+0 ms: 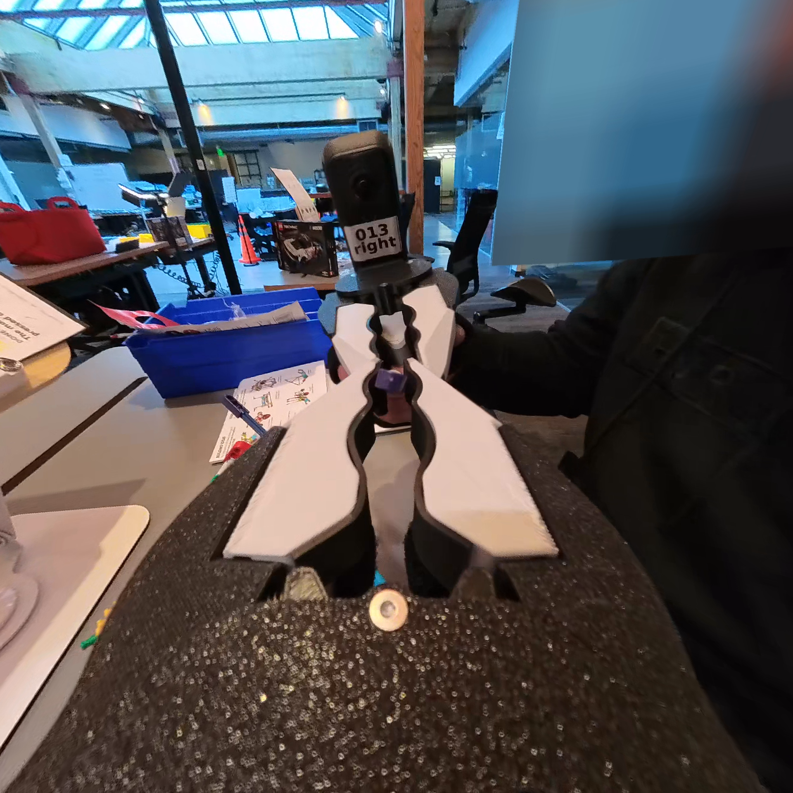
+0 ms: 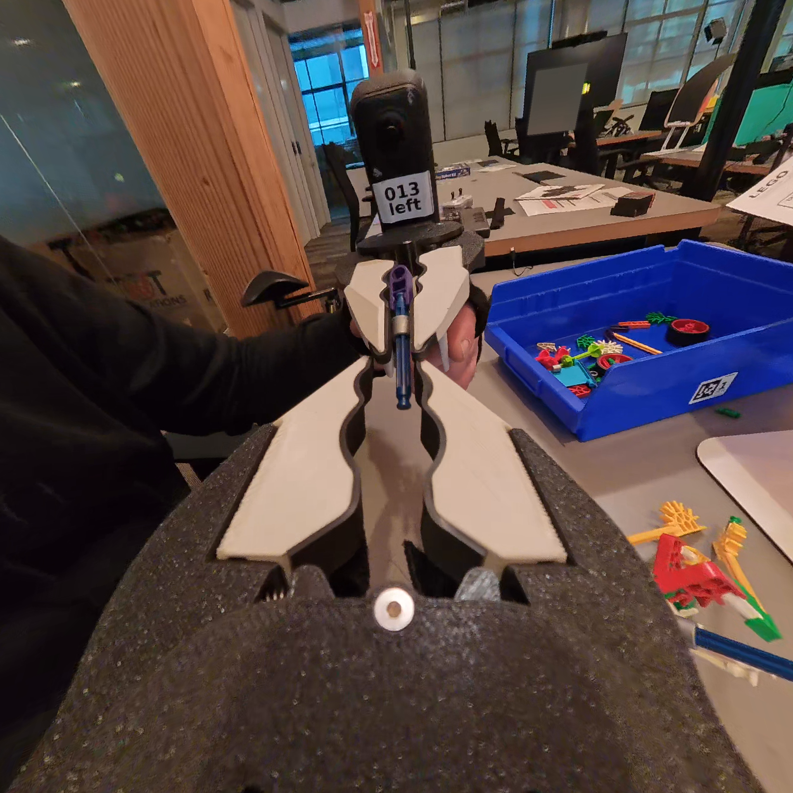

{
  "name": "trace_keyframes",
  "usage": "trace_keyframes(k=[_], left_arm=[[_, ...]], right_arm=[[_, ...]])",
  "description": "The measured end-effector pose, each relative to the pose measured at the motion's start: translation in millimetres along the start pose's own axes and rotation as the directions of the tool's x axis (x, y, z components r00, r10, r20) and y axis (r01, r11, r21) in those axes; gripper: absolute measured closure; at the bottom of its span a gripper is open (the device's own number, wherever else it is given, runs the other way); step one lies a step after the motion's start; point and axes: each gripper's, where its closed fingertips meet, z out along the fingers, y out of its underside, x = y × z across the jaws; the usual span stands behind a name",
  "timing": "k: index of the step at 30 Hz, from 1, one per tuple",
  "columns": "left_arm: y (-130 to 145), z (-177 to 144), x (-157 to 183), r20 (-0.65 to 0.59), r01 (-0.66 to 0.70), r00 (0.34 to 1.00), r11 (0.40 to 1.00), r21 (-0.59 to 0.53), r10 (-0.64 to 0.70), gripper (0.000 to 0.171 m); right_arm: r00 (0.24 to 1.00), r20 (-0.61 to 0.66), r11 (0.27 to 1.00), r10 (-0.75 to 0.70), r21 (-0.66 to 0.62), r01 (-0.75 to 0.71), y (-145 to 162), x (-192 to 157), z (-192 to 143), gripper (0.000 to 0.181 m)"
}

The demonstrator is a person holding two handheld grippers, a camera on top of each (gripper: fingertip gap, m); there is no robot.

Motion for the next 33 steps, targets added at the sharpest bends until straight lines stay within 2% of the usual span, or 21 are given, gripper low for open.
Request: trace_keyframes(k=[4,7,11,15,18,21,23,24,27,30,33], left_arm=[[1.2,0.2,-0.6,-0.013,0.012,1.0,1.0,-0.01,-0.012,0.164],[4.6,1.0,-3.5,0.004,0.015,1.0,0.999,-0.028,-0.015,0.164],[3.5,-6.0,-16.1,0.09,0.037,0.995,0.999,-0.02,-0.035,0.149],[7.2,-17.0,-30.8,0.183,0.089,0.98,0.996,-0.024,-0.083,0.155],[15.7,-19.2,-41.5,0.257,0.118,0.961,0.991,-0.064,-0.098,0.159],[17.2,-20.8,-41.5,0.257,0.13,0.961,0.988,-0.078,-0.106,0.162],[19.5,-20.3,-38.7,0.248,0.106,0.966,0.988,-0.113,-0.076,0.167],[21.0,-18.8,-34.5,0.229,0.095,0.971,0.986,-0.136,-0.062,0.168],[29.5,-14.8,-26.2,0.204,-0.015,0.976,0.964,-0.264,0.071,0.169],[39.1,-8.5,-17.5,0.138,-0.129,0.971,0.915,-0.383,0.195,0.168],[35.4,-10.3,-27.4,0.168,-0.208,0.936,0.872,-0.444,0.31,0.169]], right_arm=[[1.0,-0.027,1.0,-0.011,-0.003,0.011,2.3,5.2,-0.4,0.178],[0.998,-0.058,1.0,-0.029,0.001,0.029,5.1,9.0,-2.3,0.178],[0.988,-0.143,0.998,-0.062,-0.009,0.061,7.2,20.2,-9.9,0.178],[0.943,-0.274,0.98,-0.19,-0.112,0.165,14.9,37.3,-13.0,0.178],[0.869,-0.357,0.936,-0.342,-0.217,0.278,19.6,47.7,-12.6,0.178],[0.801,-0.382,0.884,-0.46,-0.284,0.372,21.7,51.0,-12.1,0.178],[0.728,-0.406,0.828,-0.553,-0.364,0.427,26.7,57.2,-12.5,0.177],[0.723,-0.399,0.818,-0.565,-0.383,0.429,30.2,57.3,-11.1,0.176],[0.757,-0.336,0.813,-0.56,-0.402,0.422,39.1,52.1,-5.5,0.177],[0.785,-0.272,0.801,-0.557,-0.424,0.422,45.4,47.9,0.8,0.178],[0.797,-0.343,0.846,-0.498,-0.392,0.36,37.7,57.4,0.6,0.179]])
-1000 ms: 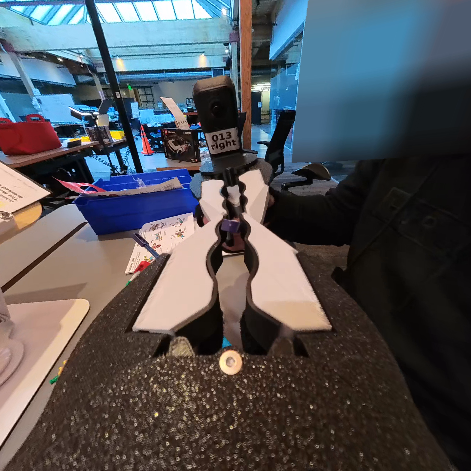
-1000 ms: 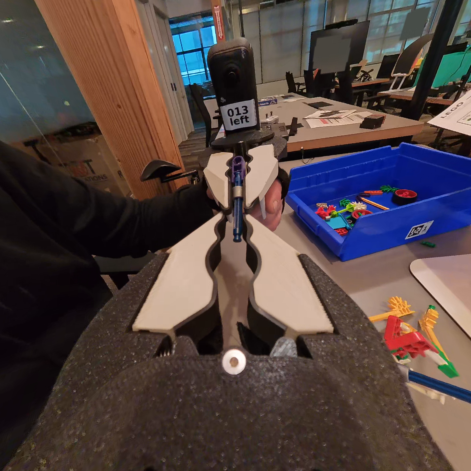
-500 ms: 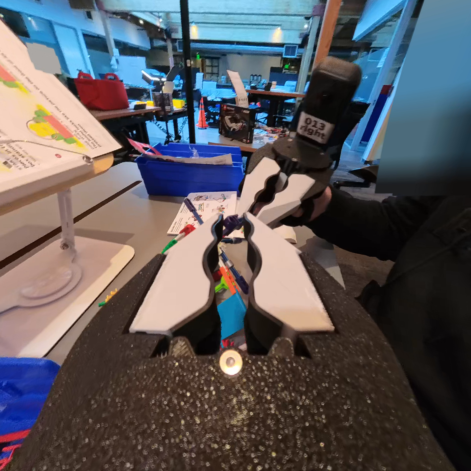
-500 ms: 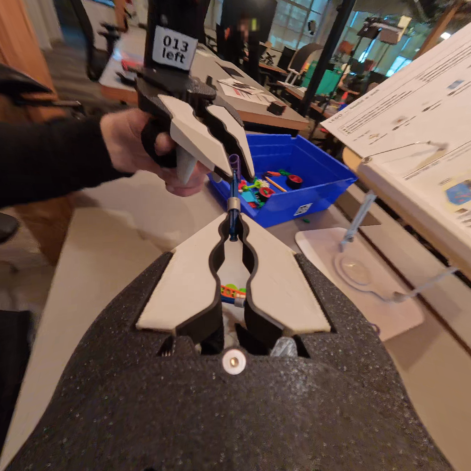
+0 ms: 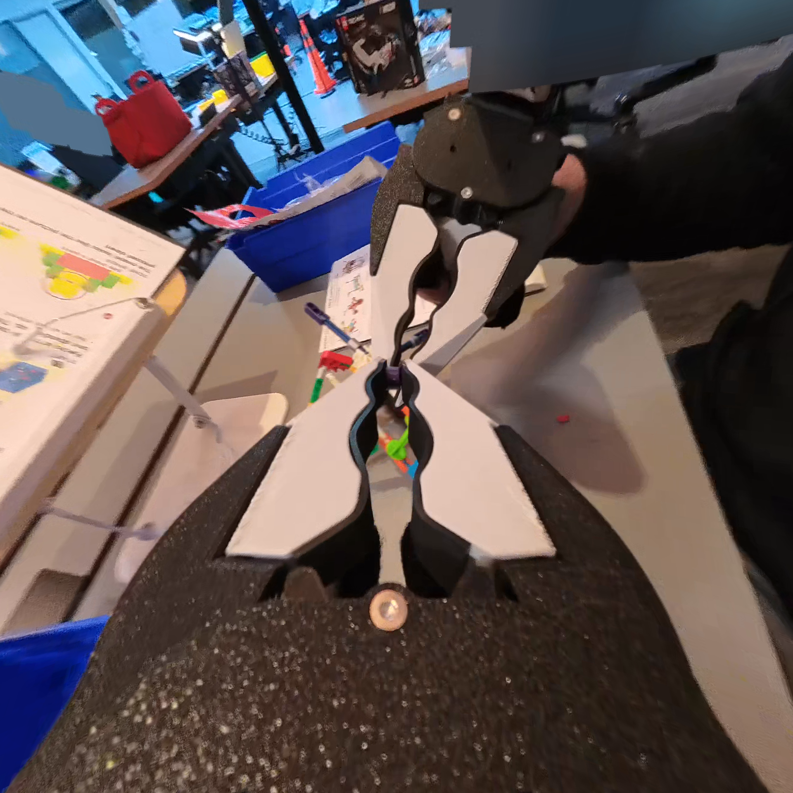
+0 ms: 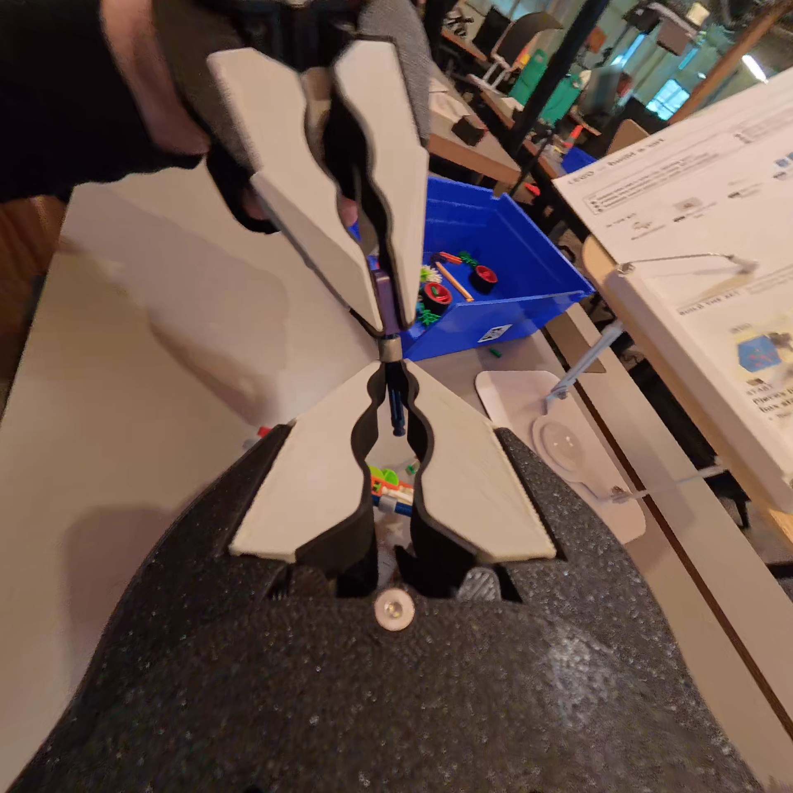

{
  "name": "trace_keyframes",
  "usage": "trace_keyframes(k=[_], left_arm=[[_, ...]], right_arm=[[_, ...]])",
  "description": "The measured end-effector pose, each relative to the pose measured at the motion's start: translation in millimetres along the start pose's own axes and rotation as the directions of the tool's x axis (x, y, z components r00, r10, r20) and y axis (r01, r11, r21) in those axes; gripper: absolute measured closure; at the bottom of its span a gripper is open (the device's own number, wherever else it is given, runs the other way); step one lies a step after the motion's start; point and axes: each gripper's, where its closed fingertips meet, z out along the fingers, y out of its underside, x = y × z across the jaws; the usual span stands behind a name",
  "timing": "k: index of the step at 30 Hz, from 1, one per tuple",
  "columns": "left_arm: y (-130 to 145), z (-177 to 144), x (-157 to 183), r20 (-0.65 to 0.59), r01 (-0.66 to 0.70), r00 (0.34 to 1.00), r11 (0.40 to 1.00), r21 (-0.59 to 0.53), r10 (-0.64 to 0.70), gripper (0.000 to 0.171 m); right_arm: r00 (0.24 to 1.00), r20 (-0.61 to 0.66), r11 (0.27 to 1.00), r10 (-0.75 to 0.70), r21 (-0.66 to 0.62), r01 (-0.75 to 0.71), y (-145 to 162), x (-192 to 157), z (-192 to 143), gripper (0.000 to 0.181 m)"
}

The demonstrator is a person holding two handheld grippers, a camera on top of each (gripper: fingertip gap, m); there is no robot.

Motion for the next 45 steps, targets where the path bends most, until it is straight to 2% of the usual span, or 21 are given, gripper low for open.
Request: trace_keyframes(k=[3,6,9,11,15,16,18,20,22,23,25,27,29,30,32,33,35,37,40,42,45], left_arm=[[1.8,3.0,-10.7,0.148,-0.176,0.971,0.979,-0.104,0.19,0.167],[5.0,7.1,-20.2,0.287,-0.288,0.893,0.93,-0.227,0.347,0.165],[4.5,8.0,-31.7,0.425,-0.375,0.76,0.865,-0.332,0.492,0.168],[7.2,9.5,-37.7,0.468,-0.379,0.71,0.846,-0.376,0.526,0.169],[5.4,5.3,-47.3,0.595,-0.433,0.487,0.768,-0.471,0.639,0.169],[5.6,3.3,-47.5,0.628,-0.41,0.502,0.803,-0.433,0.595,0.169],[3.3,-5.5,-50.6,0.673,-0.34,0.585,0.89,-0.302,0.452,0.169],[7.0,-17.9,-60.2,0.669,-0.298,0.62,0.911,-0.284,0.411,0.169],[9.6,-24.8,-65.2,0.646,-0.198,0.716,0.964,-0.175,0.264,0.168],[10.4,-31.9,-71.4,0.652,-0.151,0.733,0.981,-0.122,0.194,0.168],[25.3,-49.1,-92.3,0.68,-0.079,0.72,0.99,-0.118,0.139,0.168],[68.4,-55.2,-111.5,0.647,0.109,0.761,0.973,-0.202,0.049,0.167],[98.4,-74.4,-140.6,0.724,0.201,0.69,0.956,-0.214,0.017,0.168],[122.1,-84.7,-153.5,0.76,0.287,0.65,0.924,-0.254,0.007,0.163],[161.6,-100.2,-169.1,0.801,0.4,0.597,0.846,-0.353,0.052,0.106],[165.8,-98.0,-168.5,0.792,0.405,0.609,0.84,-0.36,0.046,0.093],[147.8,-84.4,-158.3,0.758,0.362,0.652,0.884,-0.295,-0.014,0.097],[114.8,-65.0,-136.0,0.675,0.279,0.735,0.934,-0.224,-0.057,0.105],[47.2,-30.4,-75.7,0.43,0.162,0.894,0.985,-0.051,-0.125,0.122],[17.7,-18.9,-47.8,0.321,0.145,0.936,0.989,0.025,-0.146,0.133],[2.1,-3.3,-23.8,0.208,0.167,0.962,0.984,0.067,-0.177,0.144]], right_arm=[[0.996,-0.077,0.999,0.049,-0.004,-0.05,1.9,11.0,3.1,0.179],[0.983,-0.127,0.992,0.129,0.004,-0.129,5.8,18.2,7.1,0.18],[0.961,-0.125,0.969,0.246,0.036,-0.243,4.6,17.4,13.8,0.181],[0.946,-0.163,0.96,0.28,0.044,-0.277,7.6,23.1,18.6,0.181],[0.884,-0.095,0.888,0.458,0.09,-0.45,1.8,26.8,22.5,0.18],[0.894,-0.117,0.901,0.432,0.089,-0.424,2.0,28.7,22.4,0.18],[0.905,-0.127,0.913,0.406,0.09,-0.398,1.6,28.6,20.7,0.18],[0.907,-0.12,0.914,0.404,0.098,-0.394,2.6,29.3,18.7,0.18],[0.91,-0.096,0.912,0.403,0.123,-0.391,-1.0,28.8,16.1,0.18],[0.914,-0.102,0.916,0.394,0.126,-0.381,-2.0,29.8,14.7,0.18],[0.923,-0.101,0.925,0.372,0.128,-0.358,-3.7,29.5,12.9,0.18],[0.928,-0.097,0.93,0.359,0.123,-0.347,-3.6,28.4,12.4,0.18],[0.934,-0.074,0.931,0.35,0.134,-0.338,-6.7,24.8,11.9,0.18],[0.935,-0.072,0.933,0.348,0.125,-0.338,-5.8,23.8,12.6,0.18],[0.938,-0.064,0.936,0.342,0.113,-0.333,-4.7,21.5,13.3,0.18],[0.938,-0.058,0.936,0.342,0.111,-0.334,-4.5,20.7,13.2,0.18],[0.941,-0.061,0.94,0.334,0.099,-0.327,-2.3,20.8,12.6,0.179],[0.944,-0.066,0.944,0.324,0.086,-0.318,-0.1,21.3,12.2,0.179],[0.967,-0.107,0.972,0.233,0.05,-0.229,1.9,20.9,12.4,0.179],[0.98,-0.125,0.988,0.156,0.036,-0.153,-1.6,18.0,12.5,0.179],[0.986,-0.157,0.998,0.06,0.007,-0.059,-4.1,16.2,12.3,0.179]])
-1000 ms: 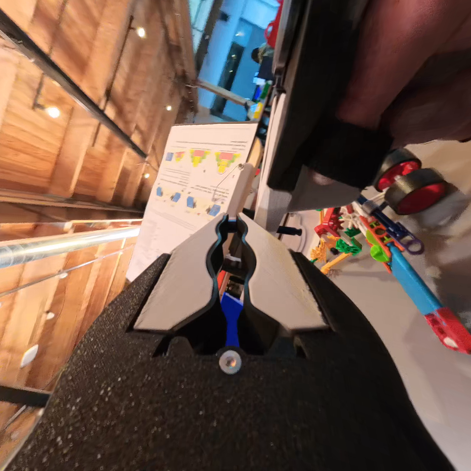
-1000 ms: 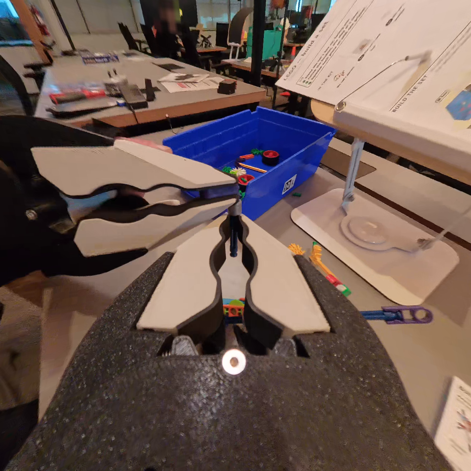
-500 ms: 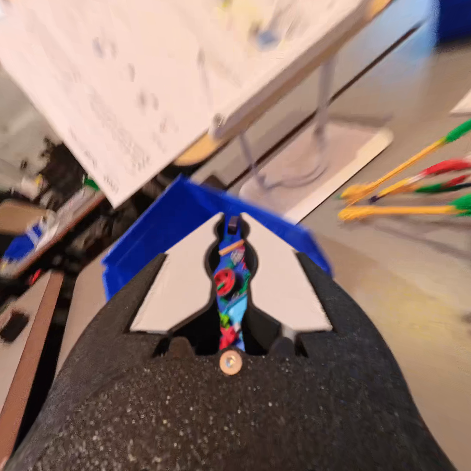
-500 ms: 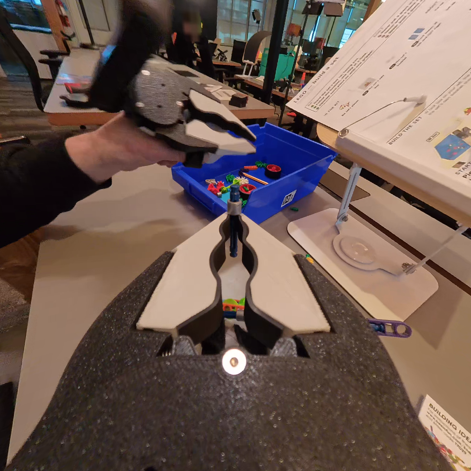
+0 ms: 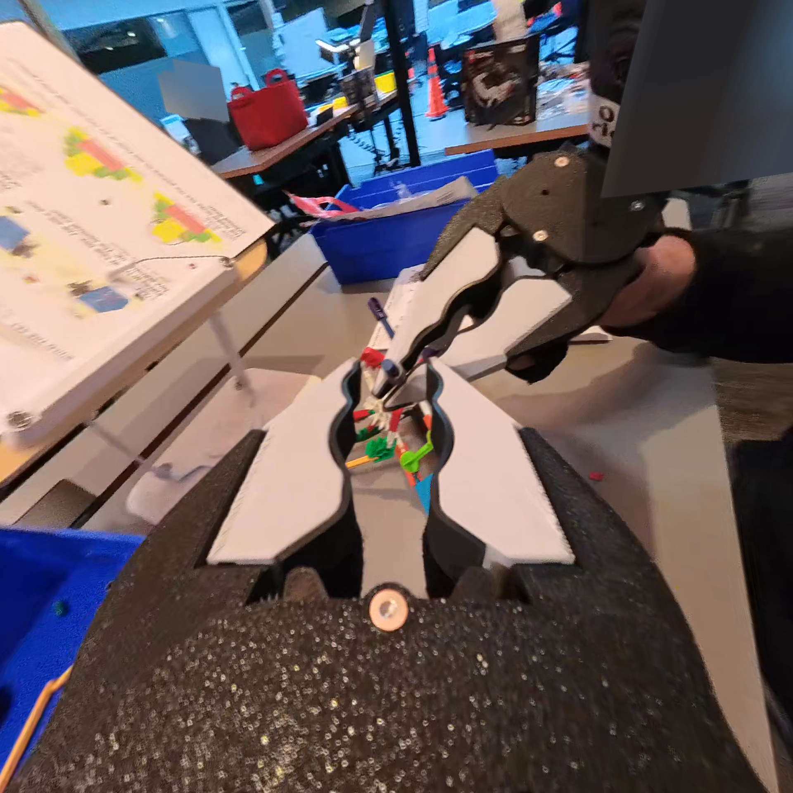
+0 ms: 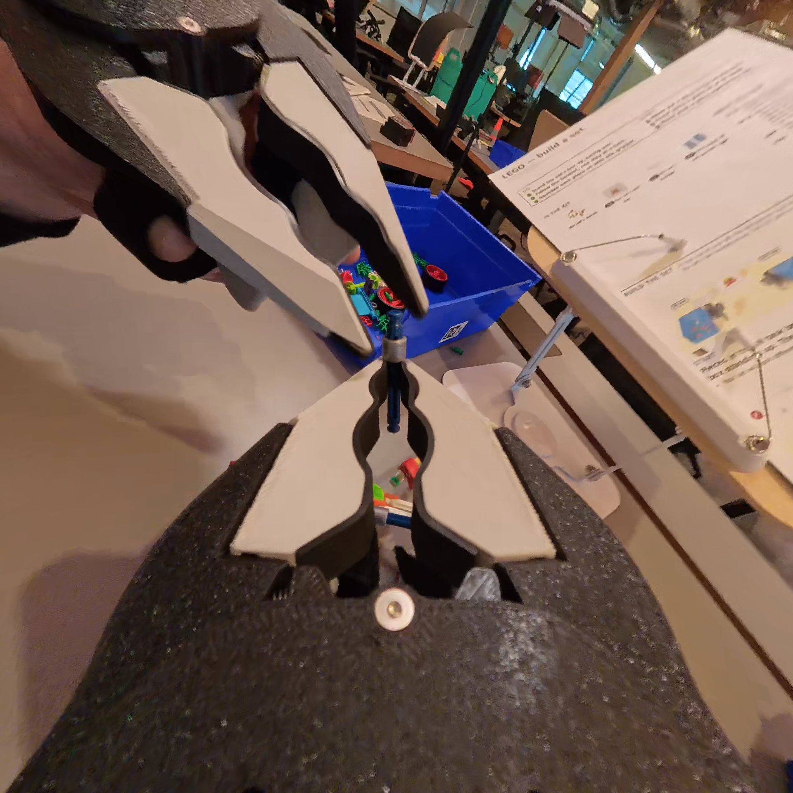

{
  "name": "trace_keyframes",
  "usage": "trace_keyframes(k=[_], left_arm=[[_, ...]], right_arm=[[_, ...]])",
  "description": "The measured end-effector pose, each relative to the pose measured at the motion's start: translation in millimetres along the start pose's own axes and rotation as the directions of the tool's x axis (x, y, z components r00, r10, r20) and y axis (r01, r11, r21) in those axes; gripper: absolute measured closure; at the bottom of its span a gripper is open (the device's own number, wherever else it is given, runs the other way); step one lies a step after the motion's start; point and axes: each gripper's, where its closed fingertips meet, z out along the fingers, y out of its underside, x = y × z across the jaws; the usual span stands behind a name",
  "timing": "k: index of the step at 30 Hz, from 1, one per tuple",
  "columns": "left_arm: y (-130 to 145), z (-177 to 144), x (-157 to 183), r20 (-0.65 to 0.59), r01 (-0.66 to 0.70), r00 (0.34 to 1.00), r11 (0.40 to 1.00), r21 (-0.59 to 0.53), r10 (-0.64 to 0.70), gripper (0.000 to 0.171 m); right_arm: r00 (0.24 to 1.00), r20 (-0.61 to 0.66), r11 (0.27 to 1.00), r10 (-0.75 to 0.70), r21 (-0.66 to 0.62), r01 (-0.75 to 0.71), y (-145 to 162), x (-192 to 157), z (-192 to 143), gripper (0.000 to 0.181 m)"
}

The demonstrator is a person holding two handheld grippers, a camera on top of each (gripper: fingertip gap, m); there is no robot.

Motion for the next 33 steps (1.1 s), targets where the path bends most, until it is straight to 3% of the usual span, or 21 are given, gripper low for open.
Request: trace_keyframes(k=[4,11,17,21,24,27,29,31,33], left_arm=[[2.5,6.2,2.4,-0.013,0.036,0.999,0.999,0.023,-0.036,0.166],[-4.7,-5.8,-7.6,0.06,0.015,0.998,0.993,0.114,-0.022,0.169],[-16.3,-23.5,-14.9,0.235,-0.207,0.957,0.967,0.149,0.169,0.169],[-22.7,-33.0,-14.0,0.372,-0.402,0.864,0.91,0.102,0.34,0.17],[-20.3,-45.3,-29.3,0.487,-0.527,0.738,0.85,-0.016,0.467,0.17],[-1.2,-59.6,-71.8,0.547,-0.523,0.652,0.834,-0.178,0.525,0.17],[23.1,-70.4,-114.4,0.582,-0.422,0.639,0.862,-0.281,0.503,0.169],[64.7,-80.2,-159.1,0.603,-0.238,0.666,0.892,-0.385,0.438,0.167],[101.9,-89.6,-188.4,0.618,-0.102,0.671,0.876,-0.471,0.411,0.131]], right_arm=[[0.998,-0.008,0.998,-0.056,-0.012,0.055,0.5,-3.5,-0.6,0.179],[0.999,-0.005,0.998,-0.054,0.018,0.054,-14.7,-0.5,8.8,0.177],[0.997,-0.045,0.997,-0.064,0.05,0.066,-32.2,6.8,15.1,0.163],[0.998,-0.058,0.995,-0.017,0.101,0.023,-39.2,11.8,10.1,0.153],[0.996,-0.087,0.992,0.005,0.128,0.006,-41.6,19.3,-1.3,0.152],[0.992,-0.128,0.991,0.012,0.134,0.005,-37.2,30.0,-18.3,0.152],[0.988,-0.153,0.992,0.035,0.127,-0.016,-30.1,40.9,-30.8,0.152],[0.985,-0.158,0.993,0.073,0.106,-0.057,-19.0,50.5,-43.2,0.152],[0.982,-0.165,0.995,0.094,0.061,-0.085,-1.6,58.3,-57.0,0.151]])
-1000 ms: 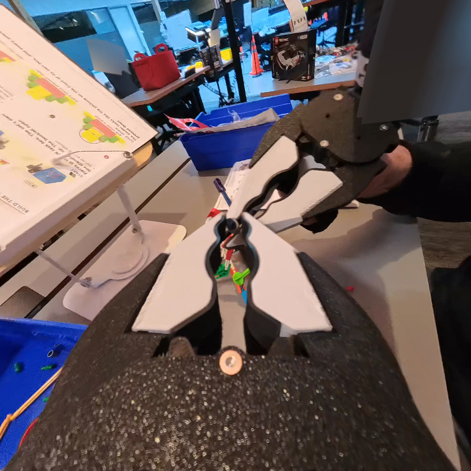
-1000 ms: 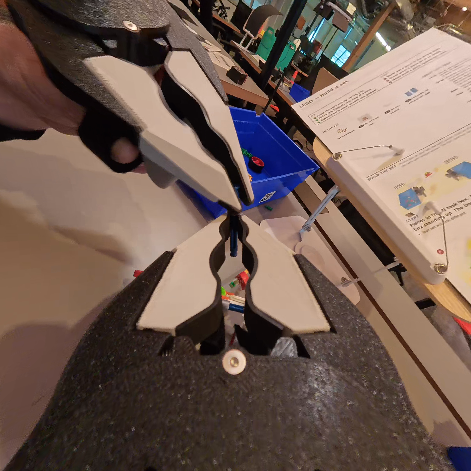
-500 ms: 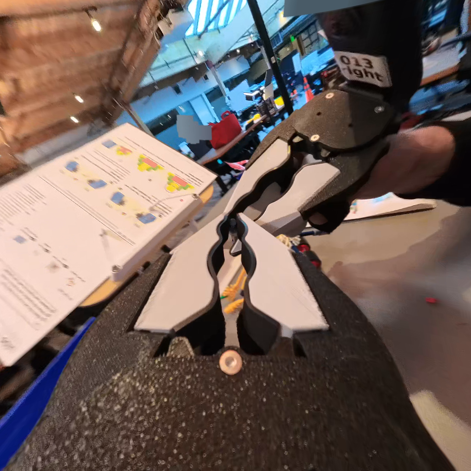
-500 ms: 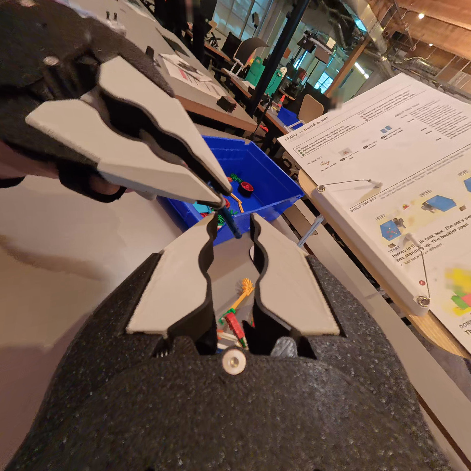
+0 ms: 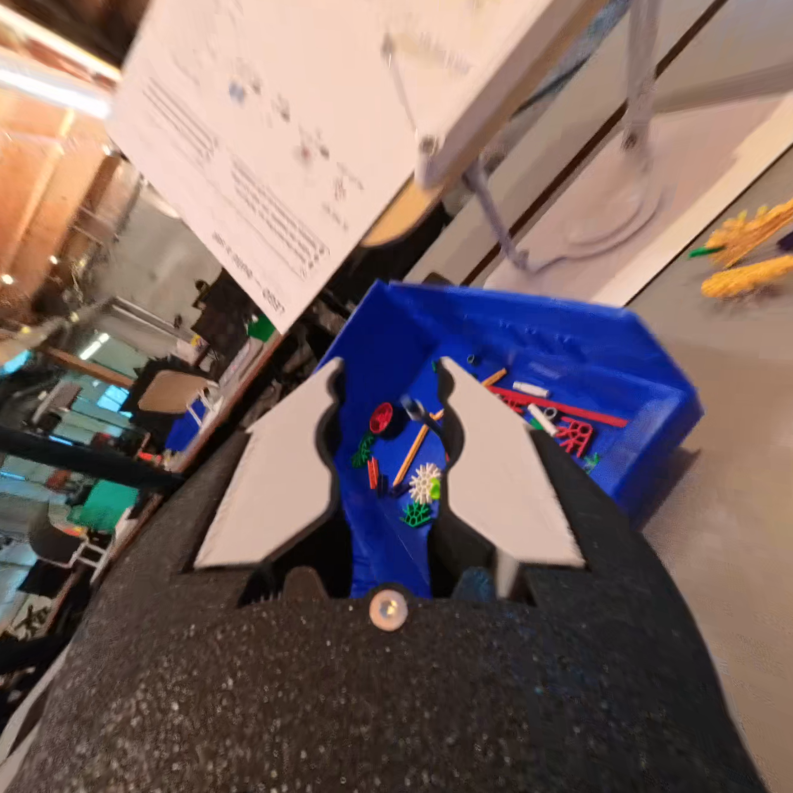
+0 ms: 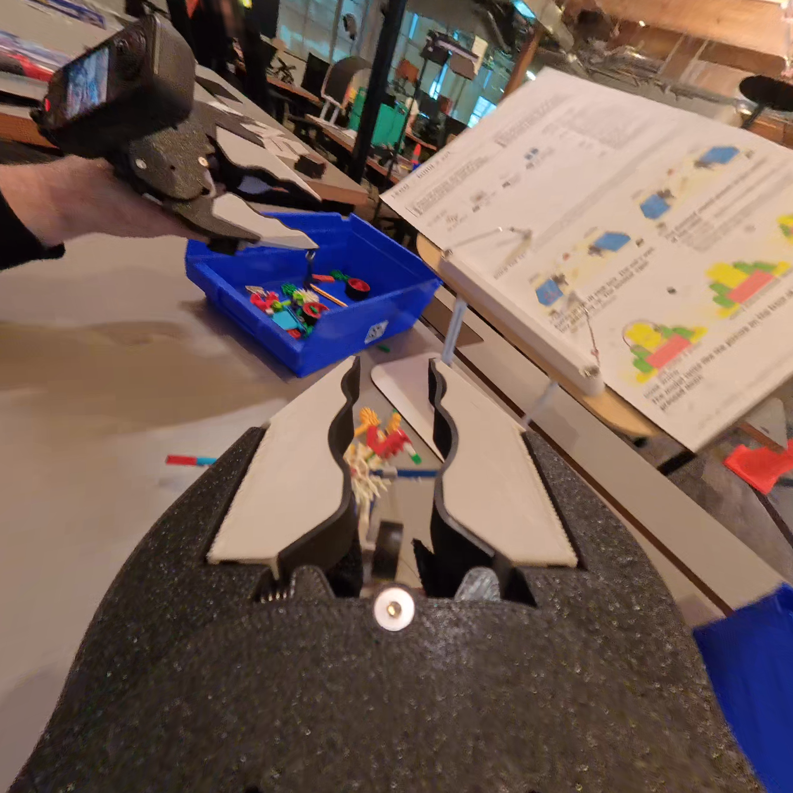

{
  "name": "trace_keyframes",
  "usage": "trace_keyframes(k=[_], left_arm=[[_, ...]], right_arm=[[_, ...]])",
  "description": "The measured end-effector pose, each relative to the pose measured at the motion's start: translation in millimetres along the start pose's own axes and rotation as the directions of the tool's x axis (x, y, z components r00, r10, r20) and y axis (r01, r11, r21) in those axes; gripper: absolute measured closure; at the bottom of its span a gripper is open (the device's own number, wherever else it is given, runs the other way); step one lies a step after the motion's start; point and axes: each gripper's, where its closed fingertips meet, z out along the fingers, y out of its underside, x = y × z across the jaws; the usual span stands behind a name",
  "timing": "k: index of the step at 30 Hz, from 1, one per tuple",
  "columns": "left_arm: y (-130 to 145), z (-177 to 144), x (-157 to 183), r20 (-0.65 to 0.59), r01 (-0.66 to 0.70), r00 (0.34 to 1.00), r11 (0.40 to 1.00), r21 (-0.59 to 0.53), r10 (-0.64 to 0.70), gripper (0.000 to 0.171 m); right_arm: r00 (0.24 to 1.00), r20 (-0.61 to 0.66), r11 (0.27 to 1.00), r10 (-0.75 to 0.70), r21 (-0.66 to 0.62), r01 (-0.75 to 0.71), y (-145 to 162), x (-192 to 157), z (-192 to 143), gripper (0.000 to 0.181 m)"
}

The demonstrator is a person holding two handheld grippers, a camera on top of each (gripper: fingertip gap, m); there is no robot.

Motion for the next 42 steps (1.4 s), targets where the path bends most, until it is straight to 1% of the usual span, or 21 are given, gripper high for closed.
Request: trace_keyframes(k=[2,3,5,6,8,9,11,13,14,16,18,20,22,24,25,27,31,34,38,40,42], left_arm=[[7.2,3.1,-0.3,-0.017,0.04,0.999,0.999,-0.021,-0.04,0.119],[0.5,-1.4,-0.9,-0.01,0.04,0.999,0.999,0.007,-0.04,0.117],[-24.7,-17.0,1.1,-0.003,0.041,0.999,0.995,0.092,-0.041,0.119],[-39.4,-24.7,9.0,-0.039,0.062,0.998,0.99,0.127,-0.057,0.121],[-75.6,-40.8,34.4,-0.152,0.096,0.986,0.972,0.213,-0.064,0.131],[-92.3,-47.7,53.0,-0.236,0.113,0.97,0.965,0.239,-0.055,0.134],[-124.4,-59.5,91.3,-0.4,0.174,0.915,0.944,0.281,-0.05,0.132],[-144.2,-69.4,136.1,-0.59,0.227,0.806,0.939,0.26,-0.032,0.128],[-148.4,-71.5,154.2,-0.649,0.229,0.761,0.942,0.245,-0.017,0.126],[-147.5,-70.8,187.8,-0.75,0.234,0.66,0.957,0.174,-0.025,0.121],[-140.9,-63.1,210.2,-0.786,0.221,0.617,0.968,0.123,-0.041,0.118],[-131.4,-57.2,229.4,-0.814,0.204,0.577,0.977,0.065,-0.066,0.117],[-127.1,-49.3,237.4,-0.806,0.21,0.584,0.977,0.044,-0.09,0.125],[-130.5,-45.7,237.0,-0.8,0.252,0.592,0.966,0.062,-0.103,0.14],[-131.4,-44.3,236.8,-0.793,0.265,0.598,0.962,0.063,-0.113,0.141],[-132.9,-44.2,238.5,-0.761,0.239,0.644,0.965,0.112,-0.072,0.146],[-132.8,-44.0,237.7,-0.642,0.077,0.762,0.973,0.217,0.083,0.147],[-131.9,-43.8,239.3,-0.534,-0.066,0.818,0.958,0.278,0.211,0.147],[-131.2,-45.6,241.2,-0.398,-0.236,0.84,0.909,0.343,0.368,0.147],[-127.5,-42.0,240.3,-0.293,-0.349,0.839,0.866,0.358,0.459,0.147],[-126.2,-41.4,244.2,-0.253,-0.391,0.83,0.842,0.373,0.498,0.147]], right_arm=[[1.0,0.006,0.998,0.02,-0.059,-0.02,19.7,8.4,-14.8,0.151],[0.999,0.031,0.995,0.034,-0.095,-0.03,31.1,8.8,-21.8,0.151],[0.992,0.098,0.985,0.077,-0.16,-0.061,53.8,6.8,-34.0,0.152],[0.979,0.156,0.975,0.133,-0.199,-0.1,65.1,1.4,-38.2,0.152],[0.942,0.245,0.953,0.231,-0.251,-0.168,81.5,-8.6,-41.8,0.152],[0.918,0.286,0.939,0.276,-0.285,-0.194,89.6,-15.3,-41.4,0.152],[0.885,0.318,0.916,0.341,-0.326,-0.235,103.2,-23.0,-34.8,0.152],[0.86,0.351,0.906,0.371,-0.341,-0.251,111.0,-31.2,-26.6,0.151],[0.843,0.363,0.9,0.397,-0.332,-0.281,110.3,-33.2,-21.6,0.152],[0.798,0.399,0.88,0.452,-0.344,-0.326,112.0,-39.2,-13.2,0.155],[0.771,0.421,0.868,0.478,-0.362,-0.34,114.4,-44.4,-7.2,0.16],[0.744,0.438,0.856,0.506,-0.362,-0.369,114.5,-47.6,-1.9,0.176],[0.723,0.452,0.849,0.523,-0.352,-0.394,115.3,-48.8,1.4,0.177],[0.735,0.451,0.858,0.507,-0.348,-0.379,117.5,-49.5,0.6,0.177],[0.746,0.434,0.858,0.505,-0.349,-0.377,118.5,-48.1,1.0,0.178],[0.757,0.413,0.855,0.506,-0.357,-0.376,120.6,-47.8,1.1,0.179],[0.742,0.375,0.824,0.556,-0.364,-0.434,124.4,-48.9,4.4,0.18],[0.72,0.368,0.803,0.588,-0.373,-0.465,127.9,-50.4,5.5,0.181],[0.713,0.376,0.798,0.592,-0.395,-0.455,131.9,-53.8,5.0,0.18],[0.69,0.377,0.779,0.618,-0.412,-0.472,132.1,-59.1,6.5,0.181],[0.707,0.363,0.782,0.607,-0.429,-0.452,136.2,-64.7,9.7,0.181]])
